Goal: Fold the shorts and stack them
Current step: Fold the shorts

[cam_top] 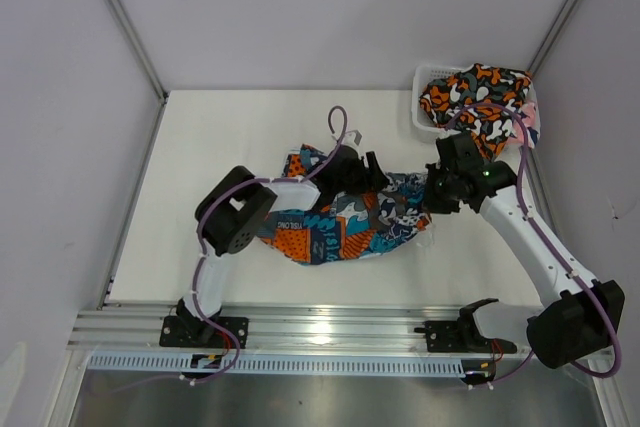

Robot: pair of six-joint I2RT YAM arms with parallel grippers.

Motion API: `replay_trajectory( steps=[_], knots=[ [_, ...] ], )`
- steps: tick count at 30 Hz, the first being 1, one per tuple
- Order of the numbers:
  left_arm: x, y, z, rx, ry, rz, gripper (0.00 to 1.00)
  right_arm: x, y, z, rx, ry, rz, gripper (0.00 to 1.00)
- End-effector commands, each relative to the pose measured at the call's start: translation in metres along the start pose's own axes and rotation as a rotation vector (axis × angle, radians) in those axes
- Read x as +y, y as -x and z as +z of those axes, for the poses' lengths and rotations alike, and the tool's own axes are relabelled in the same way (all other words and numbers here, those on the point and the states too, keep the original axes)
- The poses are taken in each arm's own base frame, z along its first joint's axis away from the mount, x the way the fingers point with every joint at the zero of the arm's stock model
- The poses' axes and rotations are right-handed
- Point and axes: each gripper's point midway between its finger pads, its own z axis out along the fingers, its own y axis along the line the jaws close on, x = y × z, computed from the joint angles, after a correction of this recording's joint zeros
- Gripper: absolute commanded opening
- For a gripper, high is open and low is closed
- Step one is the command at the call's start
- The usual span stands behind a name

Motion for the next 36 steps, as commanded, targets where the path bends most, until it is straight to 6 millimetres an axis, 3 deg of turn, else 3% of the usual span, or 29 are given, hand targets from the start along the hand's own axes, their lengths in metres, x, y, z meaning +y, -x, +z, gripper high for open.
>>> replay_trajectory(
  steps=[1, 2, 5, 6, 7, 10, 11, 12, 13, 14, 16, 17, 19, 22, 23, 24, 27, 28, 36],
  knots=[
    [-0.056, 0.066, -0.038, -0.103, -0.093, 0.042, 0.77, -0.013, 0.002, -0.006, -0.021, -0.065, -0.023, 0.00],
    [-0.069, 0.079, -0.055, -0.128, -0.122, 0.050, 0.78, -0.015, 0.003, -0.006, -0.023, -0.074, -0.023, 0.00],
    [-0.064, 0.087, -0.080, -0.125, -0.120, 0.059, 0.80, -0.024, 0.005, -0.009, -0.019, -0.123, -0.024, 0.00],
    [-0.067, 0.103, -0.099, -0.158, -0.132, 0.061, 0.81, -0.027, 0.007, -0.009, -0.017, -0.139, -0.034, 0.00],
    [-0.050, 0.093, -0.105, -0.137, -0.102, 0.061, 0.83, -0.030, 0.011, -0.013, -0.016, -0.153, -0.032, 0.00],
    [-0.028, 0.106, -0.142, -0.180, -0.068, 0.069, 0.84, -0.037, 0.015, -0.020, 0.007, -0.200, -0.053, 0.00],
    [-0.002, 0.087, -0.147, -0.148, -0.016, 0.062, 0.84, -0.035, 0.024, -0.025, -0.011, -0.201, -0.056, 0.00],
    [0.013, 0.092, -0.156, -0.164, 0.028, 0.054, 0.85, -0.033, 0.026, -0.025, 0.002, -0.203, -0.065, 0.00],
    [0.012, 0.101, -0.173, -0.203, 0.029, 0.071, 0.87, -0.031, 0.026, -0.027, 0.015, -0.196, -0.079, 0.00],
    [0.036, 0.080, -0.178, -0.165, 0.083, 0.066, 0.87, -0.024, 0.033, -0.031, 0.000, -0.175, -0.090, 0.00],
    [0.048, 0.085, -0.196, -0.205, 0.119, 0.071, 0.89, -0.014, 0.037, -0.029, 0.011, -0.138, -0.104, 0.00],
    [0.068, 0.065, -0.199, -0.171, 0.162, 0.064, 0.89, -0.006, 0.041, -0.032, -0.001, -0.118, -0.114, 0.00],
    [0.075, 0.060, -0.210, -0.176, 0.183, 0.074, 0.89, 0.003, 0.047, -0.031, -0.004, -0.099, -0.121, 0.01],
    [0.110, 0.030, -0.219, -0.137, 0.264, 0.064, 0.89, 0.013, 0.047, -0.027, 0.012, -0.098, -0.140, 0.01],
    [0.113, 0.029, -0.224, -0.143, 0.268, 0.063, 0.89, 0.016, 0.048, -0.027, 0.014, -0.091, -0.147, 0.01],
    [0.124, 0.014, -0.227, -0.116, 0.291, 0.060, 0.89, 0.021, 0.049, -0.028, 0.007, -0.084, -0.154, 0.01],
    [0.130, 0.006, -0.233, -0.115, 0.304, 0.060, 0.89, 0.029, 0.053, -0.027, 0.003, -0.068, -0.158, 0.01],
    [0.139, -0.006, -0.235, -0.095, 0.320, 0.056, 0.89, 0.034, 0.053, -0.025, 0.005, -0.057, -0.164, 0.01],
    [0.152, -0.037, -0.239, -0.052, 0.311, 0.025, 0.86, 0.089, 0.056, -0.017, -0.014, 0.070, -0.179, 0.00]
  ],
)
